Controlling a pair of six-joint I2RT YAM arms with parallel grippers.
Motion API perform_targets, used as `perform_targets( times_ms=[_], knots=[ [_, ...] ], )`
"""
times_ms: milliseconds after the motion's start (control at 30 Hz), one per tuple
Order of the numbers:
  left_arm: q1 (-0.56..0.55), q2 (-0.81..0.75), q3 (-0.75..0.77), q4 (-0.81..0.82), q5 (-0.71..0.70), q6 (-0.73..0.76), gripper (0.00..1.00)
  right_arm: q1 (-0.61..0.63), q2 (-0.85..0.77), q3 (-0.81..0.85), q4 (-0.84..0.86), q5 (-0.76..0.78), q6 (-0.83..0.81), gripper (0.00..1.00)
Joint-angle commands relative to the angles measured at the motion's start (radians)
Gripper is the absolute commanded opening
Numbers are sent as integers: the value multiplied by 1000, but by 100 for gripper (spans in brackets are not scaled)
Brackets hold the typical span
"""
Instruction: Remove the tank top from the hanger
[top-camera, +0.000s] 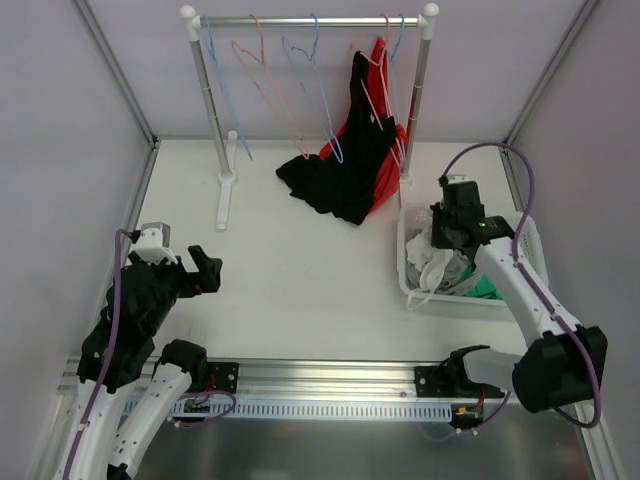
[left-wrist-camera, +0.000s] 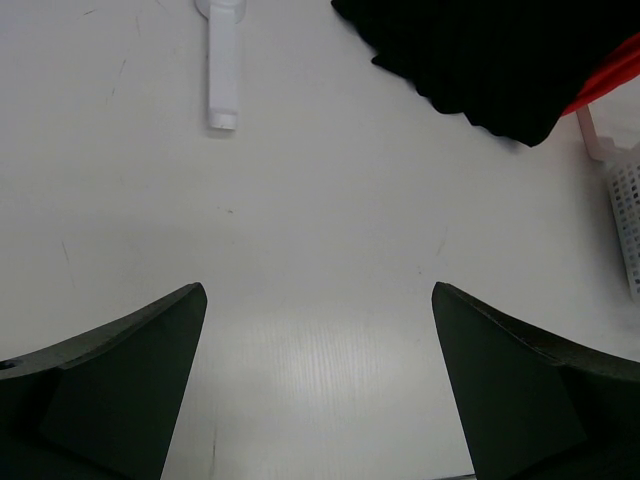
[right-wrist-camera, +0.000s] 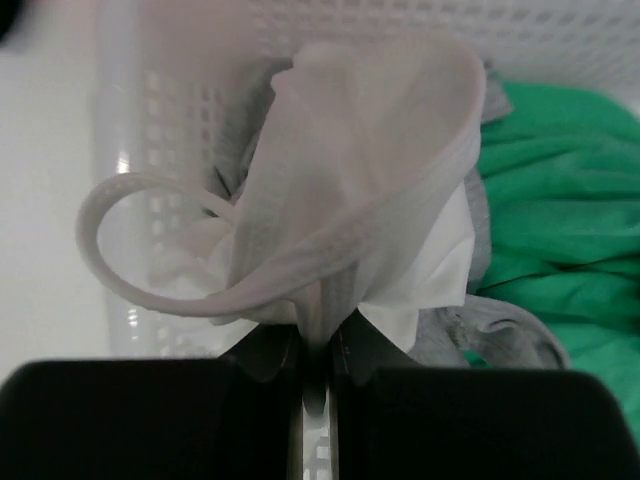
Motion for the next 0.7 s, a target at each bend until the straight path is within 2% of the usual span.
perform_targets(
  times_ms=[0, 167, 300, 433, 667],
  knots=[
    [-7, -6, -12, 43, 8, -6, 99, -37, 49, -95, 103, -19, 71, 0],
    [-7, 3, -12, 46, 12, -6, 99, -70, 83, -149, 149, -35, 103, 0],
    [-7, 6, -12, 46, 14, -4, 99, -105, 34, -148, 161, -79, 103, 0],
    [-7, 4, -12, 46, 12, -4, 99, -123, -30, -52, 128, -76, 100, 0],
    [-7, 0, -13, 46, 8, -4, 99, -186, -53, 125, 31, -87, 66, 0]
  ],
)
